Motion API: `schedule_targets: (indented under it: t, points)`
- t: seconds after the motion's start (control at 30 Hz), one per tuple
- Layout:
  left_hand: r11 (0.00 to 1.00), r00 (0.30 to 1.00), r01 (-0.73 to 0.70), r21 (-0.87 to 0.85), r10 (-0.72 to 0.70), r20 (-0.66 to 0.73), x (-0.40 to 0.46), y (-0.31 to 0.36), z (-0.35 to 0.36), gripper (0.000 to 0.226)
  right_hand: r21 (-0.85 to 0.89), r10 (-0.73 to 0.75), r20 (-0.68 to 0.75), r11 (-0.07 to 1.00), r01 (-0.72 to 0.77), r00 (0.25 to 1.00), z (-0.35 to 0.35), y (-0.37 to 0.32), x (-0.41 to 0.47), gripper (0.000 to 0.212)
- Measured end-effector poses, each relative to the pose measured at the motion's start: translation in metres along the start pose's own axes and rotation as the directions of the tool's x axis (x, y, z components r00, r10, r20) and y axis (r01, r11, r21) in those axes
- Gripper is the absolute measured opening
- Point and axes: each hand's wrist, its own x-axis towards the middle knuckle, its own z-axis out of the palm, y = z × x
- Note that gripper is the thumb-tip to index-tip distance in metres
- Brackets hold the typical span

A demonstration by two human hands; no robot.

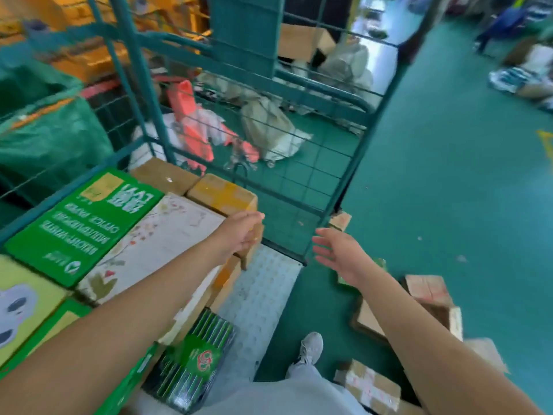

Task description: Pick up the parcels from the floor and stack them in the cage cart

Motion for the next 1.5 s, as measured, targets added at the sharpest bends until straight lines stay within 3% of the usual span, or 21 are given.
schedule_targets:
  t: [0.1, 0.37, 0.7, 0.93, 1.23, 1.5]
  points:
    - [0.999, 0.998, 0.006, 0.035, -0.009, 0.07, 0.014, 0.003, 0.039, 0.024, 0.062, 0.014, -0.118, 0.998, -0.007, 0.993, -0.049, 0.015, -0.009, 0.031]
    - [0.984, 0.95, 0.016, 0.175, -0.069, 0.303, 0.05, 0.011, 0.167, 0.018, 0.334, 0.14, -0.348, 0.942, -0.016, 0.927, -0.17, 0.056, -0.034, 0.033]
    - [0.909, 0.878, -0.002, 0.417, -0.198, 0.435, 0.091, 0.017, 0.32, 0.019, 0.522, 0.282, -0.43, 0.853, -0.018, 0.858, -0.299, 0.09, -0.028, 0.035]
    - [0.83, 0.846, -0.03, 0.557, -0.276, 0.456, 0.125, 0.016, 0.428, 0.02, 0.604, 0.399, -0.438, 0.795, -0.065, 0.806, -0.395, 0.114, -0.02, 0.036]
    - [0.722, 0.819, 0.059, 0.69, -0.43, 0.38, 0.168, -0.028, 0.527, 0.024, 0.653, 0.508, -0.383, 0.739, -0.162, 0.771, -0.476, 0.175, -0.007, 0.042]
    - [0.532, 0.807, 0.066, 0.844, -0.526, 0.269, 0.246, -0.086, 0.603, 0.038, 0.696, 0.617, -0.291, 0.661, -0.281, 0.731, -0.528, 0.248, 0.063, 0.039]
